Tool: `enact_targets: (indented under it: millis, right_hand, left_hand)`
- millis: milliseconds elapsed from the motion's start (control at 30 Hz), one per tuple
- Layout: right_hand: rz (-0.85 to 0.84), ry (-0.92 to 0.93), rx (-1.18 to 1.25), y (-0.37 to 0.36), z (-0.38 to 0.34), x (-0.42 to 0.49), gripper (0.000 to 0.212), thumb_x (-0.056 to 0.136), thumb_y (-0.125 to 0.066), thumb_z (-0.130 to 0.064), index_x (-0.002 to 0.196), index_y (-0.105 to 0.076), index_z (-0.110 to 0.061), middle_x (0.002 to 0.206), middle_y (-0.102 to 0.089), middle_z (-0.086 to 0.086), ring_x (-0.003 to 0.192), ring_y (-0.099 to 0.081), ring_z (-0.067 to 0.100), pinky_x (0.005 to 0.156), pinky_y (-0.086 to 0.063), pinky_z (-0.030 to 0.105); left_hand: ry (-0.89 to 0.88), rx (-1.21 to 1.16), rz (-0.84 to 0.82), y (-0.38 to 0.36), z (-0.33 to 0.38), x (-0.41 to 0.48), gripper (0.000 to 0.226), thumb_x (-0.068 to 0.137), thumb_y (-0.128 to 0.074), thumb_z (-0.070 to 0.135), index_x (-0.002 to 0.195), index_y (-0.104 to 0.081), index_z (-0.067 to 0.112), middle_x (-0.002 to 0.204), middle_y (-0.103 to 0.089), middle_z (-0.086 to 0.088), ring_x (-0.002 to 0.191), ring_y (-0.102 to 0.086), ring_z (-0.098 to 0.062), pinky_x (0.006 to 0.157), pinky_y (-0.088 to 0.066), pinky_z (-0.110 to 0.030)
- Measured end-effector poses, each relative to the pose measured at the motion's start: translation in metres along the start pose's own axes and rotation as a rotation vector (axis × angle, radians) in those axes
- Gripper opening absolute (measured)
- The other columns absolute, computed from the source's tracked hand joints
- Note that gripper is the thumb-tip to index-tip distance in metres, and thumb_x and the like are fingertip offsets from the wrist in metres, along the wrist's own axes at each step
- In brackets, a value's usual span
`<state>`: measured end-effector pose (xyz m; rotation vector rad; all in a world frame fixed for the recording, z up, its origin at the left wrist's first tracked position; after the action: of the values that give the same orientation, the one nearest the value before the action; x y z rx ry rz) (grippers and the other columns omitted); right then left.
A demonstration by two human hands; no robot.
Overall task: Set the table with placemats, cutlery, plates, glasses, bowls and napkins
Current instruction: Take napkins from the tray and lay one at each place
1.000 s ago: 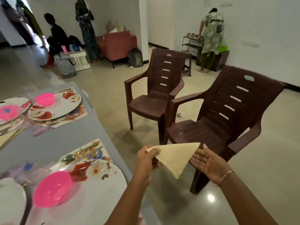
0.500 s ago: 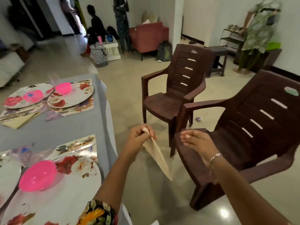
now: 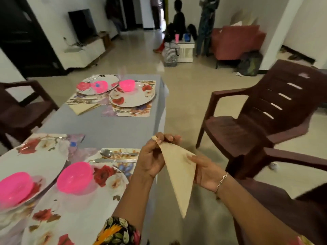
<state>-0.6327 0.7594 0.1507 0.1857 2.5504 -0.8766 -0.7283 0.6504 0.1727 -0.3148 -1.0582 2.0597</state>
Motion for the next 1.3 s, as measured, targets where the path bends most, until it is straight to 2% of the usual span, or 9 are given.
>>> enact_targets:
  millis: [133,300,400,567,733,867,933,1033,1300]
  right_hand:
    - [0.074,-0.035,-0.212,-0.006,-0.03,0.063,0.018,0.082,-0.055,0.003,0.097,-0.063,-0.002,0.07,-0.072,0.004,0.058,-0.068,0.011,0.049,-0.053,0.02]
    - [0.095,-0.007,-0.474,-0.028,-0.056,0.135,0.012,0.083,-0.058,0.005,0.09,-0.063,-0.004,0.059,-0.069,-0.001,0.051,-0.065,0.008,0.047,-0.051,0.018]
    - [0.049,-0.03,-0.566,-0.045,-0.057,0.174,0.011,0.083,-0.059,0.004,0.088,-0.063,-0.005,0.066,-0.069,0.003,0.057,-0.066,0.014,0.049,-0.053,0.021]
    - [-0.095,-0.11,-0.71,-0.076,-0.049,0.234,0.011,0.085,-0.058,0.004,0.087,-0.063,-0.006,0.077,-0.066,0.01,0.061,-0.064,0.017,0.053,-0.056,0.023]
    - [-0.186,-0.161,-0.814,-0.102,-0.052,0.305,0.013,0.084,-0.056,0.01,0.082,-0.061,-0.002,0.07,-0.063,0.01,0.058,-0.06,0.019,0.045,-0.053,0.021]
    - [-0.238,-0.217,-0.863,-0.118,-0.048,0.352,0.015,0.084,-0.054,0.012,0.096,-0.059,0.005,0.073,-0.058,0.011,0.064,-0.054,0.022,0.042,-0.051,0.021]
    - [-0.288,-0.254,-0.898,-0.126,-0.043,0.375,0.02,0.084,-0.054,0.012,0.103,-0.059,0.009,0.073,-0.058,0.01,0.064,-0.054,0.022,0.042,-0.051,0.022]
    - [-0.346,-0.332,-0.882,-0.14,-0.028,0.397,0.025,0.085,-0.053,0.013,0.109,-0.056,0.013,0.073,-0.057,0.009,0.063,-0.053,0.022,0.039,-0.05,0.02]
    - [-0.374,-0.468,-0.904,-0.141,0.008,0.428,0.021,0.084,-0.051,0.015,0.103,-0.053,0.006,0.073,-0.055,0.013,0.063,-0.052,0.026,0.036,-0.05,0.025]
  left_hand:
    - [-0.031,-0.038,0.32,0.041,0.028,0.017,0.022,0.079,-0.048,0.01,0.071,-0.069,0.012,0.104,-0.068,-0.015,0.106,-0.063,-0.032,0.093,-0.049,-0.044]
    - [0.088,0.132,0.766,0.085,0.038,0.013,0.044,0.093,-0.044,0.047,0.107,-0.061,0.009,0.102,-0.064,-0.014,0.092,-0.061,-0.028,0.075,-0.051,-0.04]
    - [0.077,0.379,0.921,0.1,0.045,0.007,0.011,0.091,-0.055,0.011,0.099,-0.061,0.006,0.088,-0.067,-0.011,0.079,-0.066,-0.025,0.062,-0.055,-0.033]
    - [-0.048,0.406,1.167,0.139,0.065,0.006,0.014,0.087,-0.051,-0.007,0.083,-0.061,0.002,0.072,-0.065,-0.011,0.056,-0.064,-0.019,0.052,-0.054,-0.027]
    - [-0.157,0.458,1.387,0.175,0.085,0.024,0.01,0.086,-0.056,0.0,0.081,-0.06,0.007,0.069,-0.064,-0.006,0.058,-0.061,-0.018,0.056,-0.053,-0.03]
    - [-0.035,1.018,1.632,0.195,0.086,0.021,0.025,0.084,-0.057,0.007,0.108,-0.061,0.015,0.094,-0.064,-0.002,0.088,-0.061,-0.019,0.075,-0.049,-0.022]
    - [0.053,1.277,1.676,0.197,0.082,0.021,0.035,0.086,-0.056,0.013,0.12,-0.056,0.019,0.105,-0.059,0.0,0.1,-0.053,-0.014,0.075,-0.037,-0.01]
    - [0.178,1.568,1.678,0.2,0.083,0.023,0.038,0.087,-0.051,0.021,0.125,-0.053,0.016,0.111,-0.056,-0.003,0.109,-0.044,-0.019,0.092,-0.036,-0.024]
    - [0.581,1.765,1.592,0.205,0.08,0.041,0.052,0.082,-0.064,0.034,0.129,-0.049,0.017,0.133,-0.048,-0.002,0.129,-0.038,-0.022,0.104,-0.034,-0.032]
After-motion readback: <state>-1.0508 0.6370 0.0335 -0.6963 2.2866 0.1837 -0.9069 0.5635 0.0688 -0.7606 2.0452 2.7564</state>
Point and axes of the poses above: each hand's wrist, its own x-axis towards the middle knuckle, its own y-axis out of the back of the hand, z = x × y, the point moved 3 cm from there along x, towards the middle knuckle
